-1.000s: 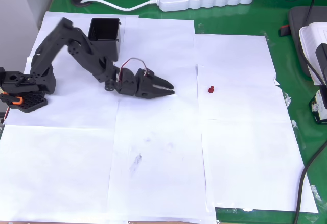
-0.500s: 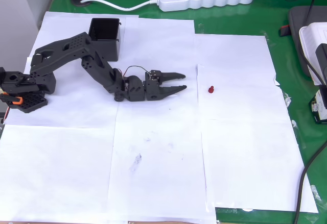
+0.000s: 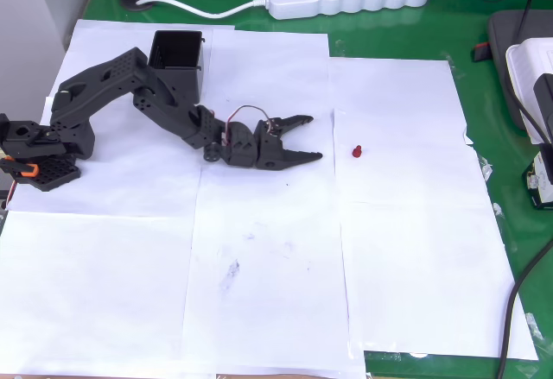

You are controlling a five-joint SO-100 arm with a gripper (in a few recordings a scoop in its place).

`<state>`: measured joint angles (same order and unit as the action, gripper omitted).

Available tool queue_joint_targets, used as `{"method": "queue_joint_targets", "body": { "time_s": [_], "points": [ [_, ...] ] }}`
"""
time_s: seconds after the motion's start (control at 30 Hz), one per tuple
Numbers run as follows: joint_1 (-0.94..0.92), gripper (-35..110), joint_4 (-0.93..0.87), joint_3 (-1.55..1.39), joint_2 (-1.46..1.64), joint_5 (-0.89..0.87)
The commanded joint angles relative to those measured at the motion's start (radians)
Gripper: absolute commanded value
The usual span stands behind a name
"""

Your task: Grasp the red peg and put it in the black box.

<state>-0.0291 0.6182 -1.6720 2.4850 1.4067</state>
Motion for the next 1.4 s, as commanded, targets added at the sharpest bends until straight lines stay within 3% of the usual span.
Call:
{"method": "queue_joint_targets", "body": {
  "time_s": [0.0,0.3,0.53,1.1,1.37],
  "points": [
    [-0.021,40,-0.023,-0.040,0.006,-0.009],
    [-0.025,39,0.041,-0.051,0.049,0.025],
    [-0.031,47,0.209,-0.058,0.051,-0.133],
    [-0.061,49,0.137,-0.290,0.186,-0.098],
    [-0.069,49,-0.029,-0.523,0.268,-0.084]
  ]
}}
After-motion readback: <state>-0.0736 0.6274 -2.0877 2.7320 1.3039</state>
